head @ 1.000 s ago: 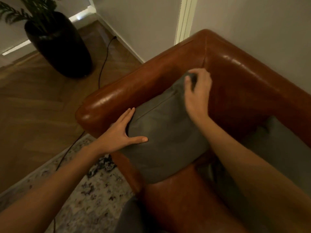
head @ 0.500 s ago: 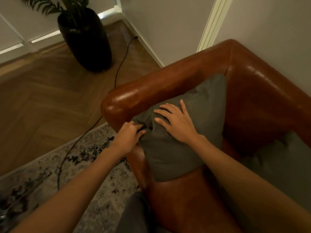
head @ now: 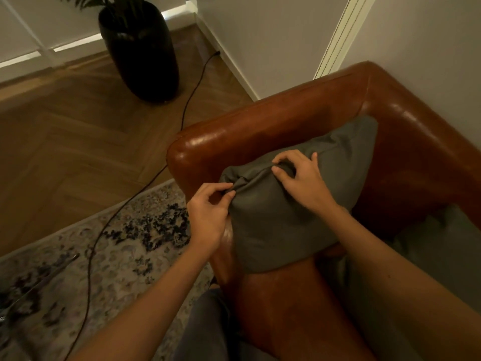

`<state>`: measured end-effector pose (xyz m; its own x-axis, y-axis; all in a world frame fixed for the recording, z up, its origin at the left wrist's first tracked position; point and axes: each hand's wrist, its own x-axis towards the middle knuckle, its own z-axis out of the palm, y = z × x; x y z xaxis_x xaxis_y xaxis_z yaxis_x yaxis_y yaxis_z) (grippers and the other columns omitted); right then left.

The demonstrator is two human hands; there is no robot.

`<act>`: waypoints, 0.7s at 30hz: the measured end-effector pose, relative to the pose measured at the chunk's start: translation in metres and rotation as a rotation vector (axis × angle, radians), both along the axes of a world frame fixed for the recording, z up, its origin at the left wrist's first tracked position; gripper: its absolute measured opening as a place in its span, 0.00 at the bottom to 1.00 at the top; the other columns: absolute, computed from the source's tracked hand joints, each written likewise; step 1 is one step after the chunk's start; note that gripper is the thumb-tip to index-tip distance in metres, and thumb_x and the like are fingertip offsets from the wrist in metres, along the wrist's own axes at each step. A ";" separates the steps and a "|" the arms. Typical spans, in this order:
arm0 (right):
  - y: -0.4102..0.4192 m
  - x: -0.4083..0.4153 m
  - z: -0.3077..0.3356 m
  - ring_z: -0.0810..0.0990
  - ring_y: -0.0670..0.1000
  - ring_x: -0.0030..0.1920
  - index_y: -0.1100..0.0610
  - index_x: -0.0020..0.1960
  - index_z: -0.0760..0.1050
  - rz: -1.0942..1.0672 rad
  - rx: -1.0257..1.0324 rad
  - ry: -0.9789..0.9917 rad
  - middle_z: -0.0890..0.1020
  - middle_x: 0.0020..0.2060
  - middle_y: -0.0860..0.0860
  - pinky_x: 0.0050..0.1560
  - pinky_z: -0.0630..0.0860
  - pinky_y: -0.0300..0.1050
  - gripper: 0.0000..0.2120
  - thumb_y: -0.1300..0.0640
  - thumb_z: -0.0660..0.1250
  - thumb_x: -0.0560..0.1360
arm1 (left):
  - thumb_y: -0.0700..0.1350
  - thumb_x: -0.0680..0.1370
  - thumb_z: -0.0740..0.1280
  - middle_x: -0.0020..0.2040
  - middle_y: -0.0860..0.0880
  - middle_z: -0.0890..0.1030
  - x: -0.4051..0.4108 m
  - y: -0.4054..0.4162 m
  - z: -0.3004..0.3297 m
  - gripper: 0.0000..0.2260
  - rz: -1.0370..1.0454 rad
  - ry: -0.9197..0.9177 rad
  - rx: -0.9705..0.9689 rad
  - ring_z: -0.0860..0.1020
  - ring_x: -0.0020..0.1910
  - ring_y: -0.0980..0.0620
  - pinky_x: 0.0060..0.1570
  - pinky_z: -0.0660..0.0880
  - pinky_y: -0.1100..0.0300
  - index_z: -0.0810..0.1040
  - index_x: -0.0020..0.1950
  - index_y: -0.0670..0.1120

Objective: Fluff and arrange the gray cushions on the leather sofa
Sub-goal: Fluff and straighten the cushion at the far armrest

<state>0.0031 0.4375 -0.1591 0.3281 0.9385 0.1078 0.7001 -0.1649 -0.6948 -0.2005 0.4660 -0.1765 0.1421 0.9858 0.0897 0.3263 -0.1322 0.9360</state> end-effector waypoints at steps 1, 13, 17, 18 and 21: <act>0.003 -0.002 0.005 0.71 0.48 0.67 0.51 0.55 0.76 0.041 -0.021 -0.027 0.78 0.56 0.46 0.75 0.39 0.63 0.06 0.55 0.65 0.78 | 0.36 0.72 0.74 0.44 0.59 0.78 -0.001 0.000 -0.001 0.08 0.000 -0.014 -0.006 0.77 0.47 0.69 0.49 0.70 0.76 0.82 0.46 0.47; 0.043 -0.022 0.035 0.77 0.44 0.50 0.55 0.54 0.84 0.568 -0.376 -0.134 0.82 0.50 0.48 0.54 0.74 0.42 0.10 0.52 0.70 0.77 | 0.48 0.79 0.66 0.53 0.53 0.74 -0.023 0.034 0.004 0.10 -0.224 0.024 -0.157 0.79 0.47 0.48 0.48 0.80 0.49 0.77 0.61 0.54; 0.047 -0.022 0.041 0.76 0.45 0.52 0.54 0.56 0.83 0.624 -0.470 -0.241 0.78 0.49 0.46 0.56 0.74 0.43 0.11 0.52 0.70 0.76 | 0.45 0.79 0.67 0.59 0.52 0.77 -0.016 0.062 0.016 0.12 -0.591 0.358 -0.100 0.79 0.52 0.53 0.48 0.78 0.61 0.79 0.63 0.49; 0.047 -0.024 0.041 0.76 0.45 0.51 0.54 0.56 0.83 0.638 -0.484 -0.263 0.77 0.49 0.45 0.56 0.75 0.44 0.10 0.53 0.70 0.76 | 0.46 0.79 0.67 0.60 0.51 0.77 -0.013 0.067 0.019 0.13 -0.700 0.478 -0.049 0.77 0.55 0.53 0.51 0.74 0.63 0.79 0.63 0.48; 0.049 -0.030 0.039 0.78 0.48 0.50 0.54 0.54 0.84 0.661 -0.527 -0.325 0.80 0.49 0.48 0.53 0.77 0.47 0.09 0.54 0.71 0.75 | 0.47 0.80 0.66 0.56 0.48 0.76 -0.006 0.076 0.028 0.12 -0.909 0.733 0.073 0.75 0.56 0.49 0.55 0.72 0.56 0.80 0.61 0.47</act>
<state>-0.0267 0.4869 -0.1201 -0.2671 0.8785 -0.3961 0.9134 0.0996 -0.3948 -0.2068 0.5416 -0.1485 0.8336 0.4907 -0.2536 0.5424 -0.6405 0.5437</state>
